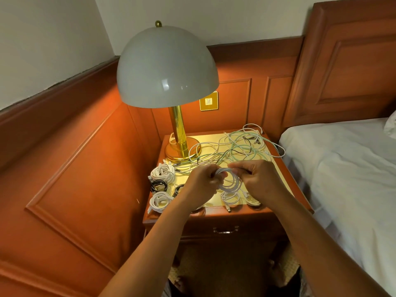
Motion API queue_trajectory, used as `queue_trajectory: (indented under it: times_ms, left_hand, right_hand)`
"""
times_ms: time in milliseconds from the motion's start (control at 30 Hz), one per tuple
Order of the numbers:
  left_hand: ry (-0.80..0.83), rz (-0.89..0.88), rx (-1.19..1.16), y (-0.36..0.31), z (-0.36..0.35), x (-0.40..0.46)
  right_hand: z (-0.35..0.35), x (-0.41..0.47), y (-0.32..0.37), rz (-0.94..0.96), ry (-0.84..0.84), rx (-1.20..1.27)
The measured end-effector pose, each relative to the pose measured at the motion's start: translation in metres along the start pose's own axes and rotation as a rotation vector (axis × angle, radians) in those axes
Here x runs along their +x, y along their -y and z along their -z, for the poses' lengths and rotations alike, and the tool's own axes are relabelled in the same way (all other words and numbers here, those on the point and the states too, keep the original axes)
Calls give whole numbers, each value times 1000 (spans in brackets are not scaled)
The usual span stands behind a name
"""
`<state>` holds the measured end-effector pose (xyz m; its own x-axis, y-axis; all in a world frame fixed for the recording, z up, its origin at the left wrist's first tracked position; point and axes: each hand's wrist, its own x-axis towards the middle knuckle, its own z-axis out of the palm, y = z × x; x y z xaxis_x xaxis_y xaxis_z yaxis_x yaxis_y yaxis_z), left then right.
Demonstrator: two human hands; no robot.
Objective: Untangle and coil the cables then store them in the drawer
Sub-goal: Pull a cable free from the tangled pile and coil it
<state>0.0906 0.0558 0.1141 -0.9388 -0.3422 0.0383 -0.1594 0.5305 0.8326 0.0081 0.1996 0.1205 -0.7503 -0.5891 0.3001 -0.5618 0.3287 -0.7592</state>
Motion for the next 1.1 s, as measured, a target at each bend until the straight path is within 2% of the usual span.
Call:
queue_trajectory:
  times_ms: [133, 233, 433, 567, 700, 867, 1100]
  left_hand:
    - [-34, -19, 228, 3, -7, -3]
    - [13, 0, 256, 2, -14, -6]
    - [8, 28, 59, -2, -26, -8]
    - [-45, 2, -66, 2, -30, -10]
    - [-166, -107, -27, 6, -34, -9]
    - [-282, -223, 20, 9, -42, -9]
    - [-312, -250, 2, 7, -46, -13]
  right_hand:
    - [7, 5, 8, 77, 105, -277]
    - [21, 16, 11, 92, 48, -326]
    - [26, 22, 8, 45, 9, -240]
    - [21, 17, -8, -10, -13, -280]
    - [12, 2, -15, -85, 59, -16]
    - [0, -15, -17, -343, 5, 444]
    - [-12, -26, -19, -607, 17, 974]
